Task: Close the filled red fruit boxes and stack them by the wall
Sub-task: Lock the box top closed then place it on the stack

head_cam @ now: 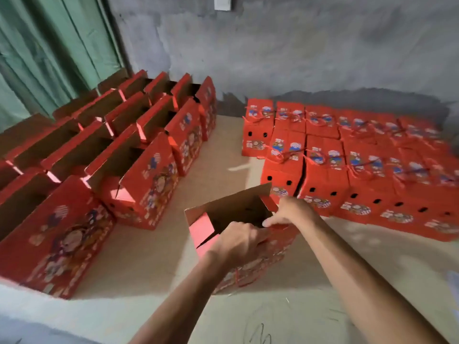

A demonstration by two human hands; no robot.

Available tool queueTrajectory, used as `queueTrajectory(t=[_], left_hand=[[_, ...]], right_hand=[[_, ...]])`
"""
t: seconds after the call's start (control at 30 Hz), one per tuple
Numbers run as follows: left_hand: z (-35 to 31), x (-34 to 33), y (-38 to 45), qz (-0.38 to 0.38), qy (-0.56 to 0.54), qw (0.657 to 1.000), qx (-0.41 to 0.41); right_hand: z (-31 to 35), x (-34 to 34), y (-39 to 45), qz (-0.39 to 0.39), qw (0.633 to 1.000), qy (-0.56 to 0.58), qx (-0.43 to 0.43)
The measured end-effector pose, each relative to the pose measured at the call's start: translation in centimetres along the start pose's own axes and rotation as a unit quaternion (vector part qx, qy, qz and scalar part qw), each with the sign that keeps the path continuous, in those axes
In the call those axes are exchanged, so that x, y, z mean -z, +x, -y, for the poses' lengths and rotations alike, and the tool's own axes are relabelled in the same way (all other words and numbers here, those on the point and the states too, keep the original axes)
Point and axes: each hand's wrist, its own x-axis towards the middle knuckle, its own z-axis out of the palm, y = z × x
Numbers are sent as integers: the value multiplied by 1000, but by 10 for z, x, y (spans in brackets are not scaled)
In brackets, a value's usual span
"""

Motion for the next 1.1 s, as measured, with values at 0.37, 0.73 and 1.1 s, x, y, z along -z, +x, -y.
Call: queueTrajectory(t=[0.37,0.73,1.1], left_hand=[[-70,-45,88,54,84,991,-85],[-72,-52,53,140,12,990,28],[-56,-90,13,-99,-73,954,272]], right_hand=[[-181,-5,-23,50,980,172,-86],[-189,-17,-1,-169,983,-59,35],[-205,-105,3,-401,879,218,136]])
